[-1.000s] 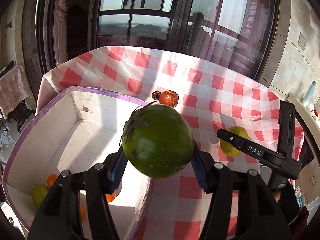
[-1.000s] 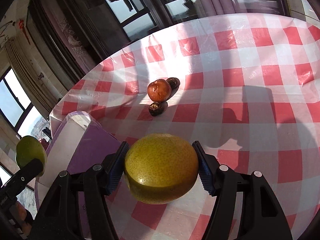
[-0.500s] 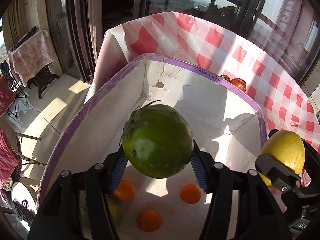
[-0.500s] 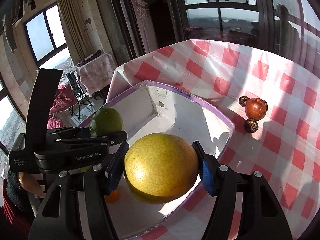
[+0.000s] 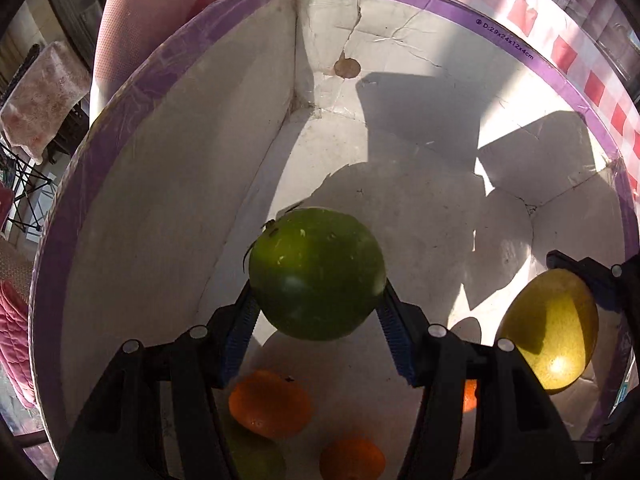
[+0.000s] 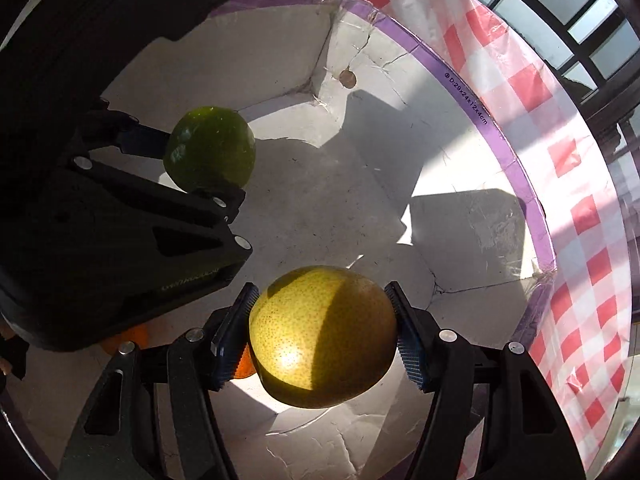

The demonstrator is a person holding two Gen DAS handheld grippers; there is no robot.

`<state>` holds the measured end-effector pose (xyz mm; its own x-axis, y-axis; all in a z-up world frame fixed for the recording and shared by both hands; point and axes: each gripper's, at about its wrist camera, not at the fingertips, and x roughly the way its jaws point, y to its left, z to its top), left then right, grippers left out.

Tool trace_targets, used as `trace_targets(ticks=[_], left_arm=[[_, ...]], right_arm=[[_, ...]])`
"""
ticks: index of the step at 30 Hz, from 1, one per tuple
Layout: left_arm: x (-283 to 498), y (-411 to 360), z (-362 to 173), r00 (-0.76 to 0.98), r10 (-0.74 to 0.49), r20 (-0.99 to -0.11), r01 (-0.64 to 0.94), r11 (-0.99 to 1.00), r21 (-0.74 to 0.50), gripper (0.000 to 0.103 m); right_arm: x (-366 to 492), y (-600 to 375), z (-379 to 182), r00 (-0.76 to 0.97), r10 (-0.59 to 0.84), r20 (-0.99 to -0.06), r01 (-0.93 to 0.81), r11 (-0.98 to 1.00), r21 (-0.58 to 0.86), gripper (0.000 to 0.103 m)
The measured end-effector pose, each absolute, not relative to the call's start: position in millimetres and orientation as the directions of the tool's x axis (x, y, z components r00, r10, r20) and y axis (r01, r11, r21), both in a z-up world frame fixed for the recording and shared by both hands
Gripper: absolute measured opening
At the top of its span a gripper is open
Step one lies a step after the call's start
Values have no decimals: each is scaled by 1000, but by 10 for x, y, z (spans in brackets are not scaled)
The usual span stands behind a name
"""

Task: Organize fruits
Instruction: 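Open both grippers to drop the green tomato and pear into the box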

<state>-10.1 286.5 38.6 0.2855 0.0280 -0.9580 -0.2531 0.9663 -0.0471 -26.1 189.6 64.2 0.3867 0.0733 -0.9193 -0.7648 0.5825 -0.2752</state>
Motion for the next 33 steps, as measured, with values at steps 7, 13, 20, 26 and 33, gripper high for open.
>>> trace_targets(ticks=[7, 13, 20, 26, 33], left_arm=[[-80, 2785, 339, 276, 80, -958, -241, 970, 12, 47], [-135, 2831, 330, 269, 67, -961, -265, 964, -7, 51], [-227, 2940, 436, 313, 71, -947, -294, 955, -26, 79], [-334, 2833, 874, 458, 205, -865, -349, 936, 37, 94], [-416, 2348, 1574, 699, 335, -632, -360, 928, 95, 101]], right_arm=[[-216, 1811, 557, 334, 40, -942, -779, 575, -252, 63], [-222, 1713, 568, 336, 53, -940, -773, 586, -243, 62], [-376, 1653, 647, 402, 114, -908, -777, 567, -273, 77], [-513, 1437, 847, 410, 267, -872, -778, 601, -182, 79], [-726, 820, 1486, 537, 514, -669, -748, 657, -95, 80]])
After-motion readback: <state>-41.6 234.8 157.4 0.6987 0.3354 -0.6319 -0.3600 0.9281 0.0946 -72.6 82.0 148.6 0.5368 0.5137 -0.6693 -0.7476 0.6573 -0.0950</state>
